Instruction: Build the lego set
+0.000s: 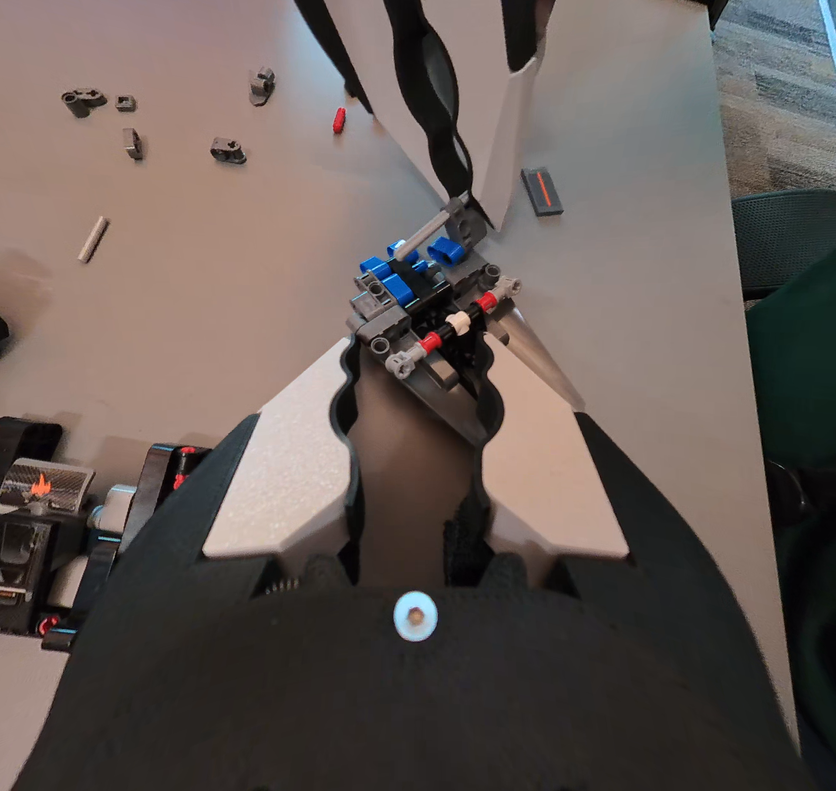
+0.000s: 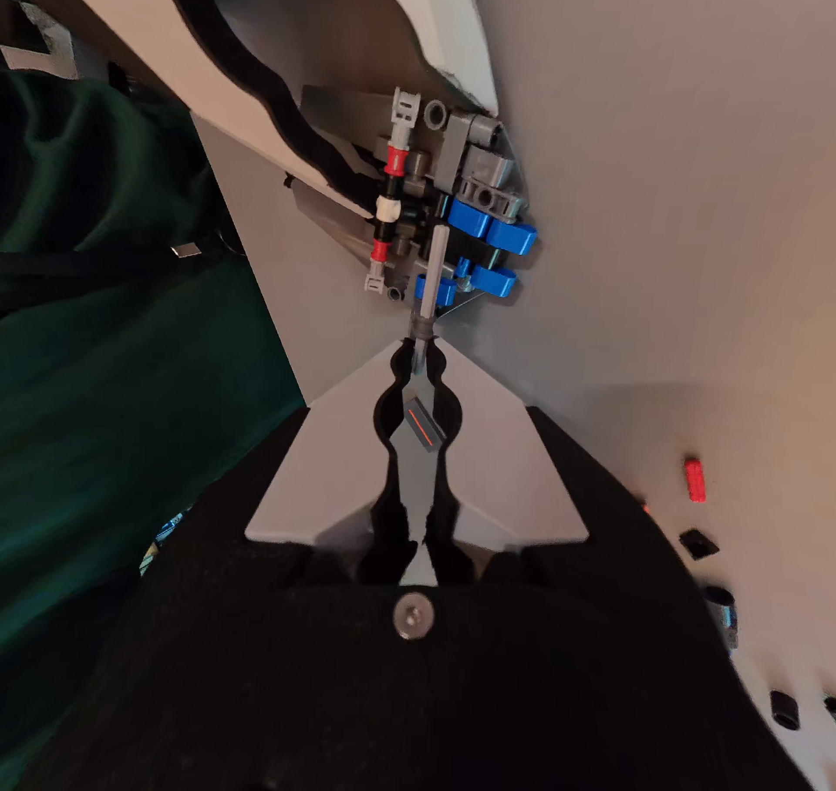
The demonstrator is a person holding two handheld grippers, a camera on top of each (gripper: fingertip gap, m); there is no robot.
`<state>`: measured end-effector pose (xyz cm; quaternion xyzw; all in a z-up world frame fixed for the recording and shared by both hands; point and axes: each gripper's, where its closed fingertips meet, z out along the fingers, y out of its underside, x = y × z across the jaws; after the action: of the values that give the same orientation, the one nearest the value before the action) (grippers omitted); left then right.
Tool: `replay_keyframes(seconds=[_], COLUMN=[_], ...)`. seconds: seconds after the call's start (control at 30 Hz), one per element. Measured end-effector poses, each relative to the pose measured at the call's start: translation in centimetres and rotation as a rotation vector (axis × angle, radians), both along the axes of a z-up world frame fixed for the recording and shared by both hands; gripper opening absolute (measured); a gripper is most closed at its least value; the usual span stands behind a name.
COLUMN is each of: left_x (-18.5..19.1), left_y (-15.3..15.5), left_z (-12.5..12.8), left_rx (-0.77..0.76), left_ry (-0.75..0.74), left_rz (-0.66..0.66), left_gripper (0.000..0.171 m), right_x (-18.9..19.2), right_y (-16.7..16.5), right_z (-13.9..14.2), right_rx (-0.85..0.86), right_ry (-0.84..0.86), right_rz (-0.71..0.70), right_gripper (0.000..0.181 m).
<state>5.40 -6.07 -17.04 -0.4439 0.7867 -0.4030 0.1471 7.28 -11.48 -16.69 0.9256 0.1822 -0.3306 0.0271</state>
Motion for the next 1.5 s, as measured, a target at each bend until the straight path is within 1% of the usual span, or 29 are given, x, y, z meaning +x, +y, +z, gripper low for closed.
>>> replay_keyframes(seconds=[0.07,0.4,0.73,1.0,1.03,1.07,1.1,1.17,1.23,1.3,1.33,1.5], left_x=[0.0,-0.1,-0.1,-0.1,-0.1,-0.2,-0.2,-0.2,-0.2,-0.2,-0.2,-0.1], left_y=[0.0,-0.2,-0.3,-0.3,-0.3,-0.4,-0.5,-0.4,-0.4,-0.4,-0.3,-0.4], left_z=[0.0,0.1,0.3,0.3,0.4,0.3,0.3,0.3,0.3,0.3,0.3,0.3], left_rx=[0.006,0.03,0.077,0.116,0.114,0.107,0.1,0.098,0.096,0.098,0.098,0.087], left_ry=[-0.007,-0.028,-0.045,-0.059,-0.059,-0.057,-0.054,-0.055,-0.053,-0.052,-0.053,-0.047], left_rz=[0.0,-0.005,0.001,0.009,0.009,0.004,0.001,0.001,0.002,0.002,0.003,0.005], left_gripper=[0.049,0.047,0.047,0.047,0.047,0.047,0.047,0.047,0.047,0.046,0.047,0.047], right_x=[0.1,-0.1,0.0,0.0,0.2,0.5,0.4,0.0,-0.3,-0.3,-0.1,-0.5], right_y=[-0.1,-0.1,-0.3,-0.1,-0.1,-0.1,-0.1,-0.1,-0.2,-0.1,-0.2,0.1], right_z=[-0.4,-0.4,-0.5,-0.6,-0.8,-0.8,-0.5,-0.1,0.0,0.1,0.1,0.7], right_rx=[-0.035,-0.148,-0.197,-0.139,-0.132,-0.125,-0.118,-0.091,-0.084,-0.051,-0.044,0.035], right_ry=[-0.003,0.018,-0.063,-0.122,-0.147,-0.17,-0.165,-0.161,-0.161,-0.162,-0.164,-0.133], right_rz=[0.001,0.011,0.022,-0.029,-0.039,-0.042,-0.042,-0.032,-0.025,-0.028,-0.042,-0.141], right_gripper=[0.004,0.004,0.003,0.006,0.013,0.023,0.024,0.022,0.023,0.019,0.014,0.013])
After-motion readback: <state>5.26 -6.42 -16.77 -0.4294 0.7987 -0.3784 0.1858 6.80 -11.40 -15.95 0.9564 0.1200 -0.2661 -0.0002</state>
